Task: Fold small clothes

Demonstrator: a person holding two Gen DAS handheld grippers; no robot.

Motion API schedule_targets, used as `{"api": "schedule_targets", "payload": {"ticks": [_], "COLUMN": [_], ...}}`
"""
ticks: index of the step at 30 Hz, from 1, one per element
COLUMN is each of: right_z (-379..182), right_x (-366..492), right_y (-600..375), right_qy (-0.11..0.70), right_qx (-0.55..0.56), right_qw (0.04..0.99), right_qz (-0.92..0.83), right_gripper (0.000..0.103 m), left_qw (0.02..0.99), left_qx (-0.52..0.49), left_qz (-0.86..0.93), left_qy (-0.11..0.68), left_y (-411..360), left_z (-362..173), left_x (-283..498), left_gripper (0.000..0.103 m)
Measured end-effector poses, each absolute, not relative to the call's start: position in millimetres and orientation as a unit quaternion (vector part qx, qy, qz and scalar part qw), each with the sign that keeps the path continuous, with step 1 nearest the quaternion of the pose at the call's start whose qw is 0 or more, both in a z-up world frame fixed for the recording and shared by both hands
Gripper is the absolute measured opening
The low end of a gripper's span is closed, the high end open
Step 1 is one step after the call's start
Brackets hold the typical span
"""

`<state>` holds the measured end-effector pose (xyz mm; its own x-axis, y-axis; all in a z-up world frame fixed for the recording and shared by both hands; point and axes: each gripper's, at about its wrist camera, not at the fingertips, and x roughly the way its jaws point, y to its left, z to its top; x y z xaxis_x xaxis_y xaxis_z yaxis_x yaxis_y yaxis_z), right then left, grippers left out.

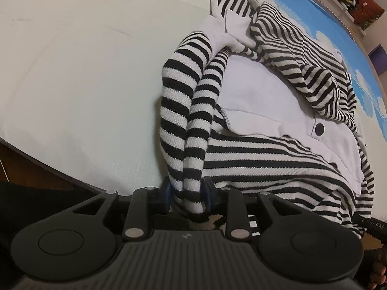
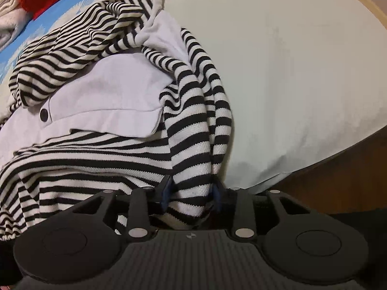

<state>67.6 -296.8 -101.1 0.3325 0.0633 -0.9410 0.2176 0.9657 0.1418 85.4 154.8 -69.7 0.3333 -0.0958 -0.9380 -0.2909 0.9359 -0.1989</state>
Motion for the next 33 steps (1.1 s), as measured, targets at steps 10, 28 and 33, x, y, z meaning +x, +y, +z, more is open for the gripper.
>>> {"api": "schedule_targets", "payload": {"ticks": [10, 28, 33], "right_z": [-88.6, -38.6, -29.3], "right_x": [64.6, 48.3, 43.0], "right_y": [-305.4, -316.1, -314.7], "right_qy": [0.538, 0.422, 0.404], "right_qx": [0.147, 0.171, 0.159], "right_qw": [0.829, 0.890, 0.901], "right_qz": [-0.041, -0.020, -0.010], "right_gripper": [0.014, 0.012, 0.012], "left_qw": [0.814, 0.852, 0.863], "left_qx": [-0.150, -0.115, -0.117], "left_qz": [0.054, 0.039, 0.032], "left_qy": [0.559, 0.509, 0.490], "left_y": [150.0, 142.3, 141.7], "left_z": [-61.7, -27.3, -10.6], "left_x": [85.6, 72.9, 67.6], "left_gripper": [0.009, 0.007, 0.006]}}
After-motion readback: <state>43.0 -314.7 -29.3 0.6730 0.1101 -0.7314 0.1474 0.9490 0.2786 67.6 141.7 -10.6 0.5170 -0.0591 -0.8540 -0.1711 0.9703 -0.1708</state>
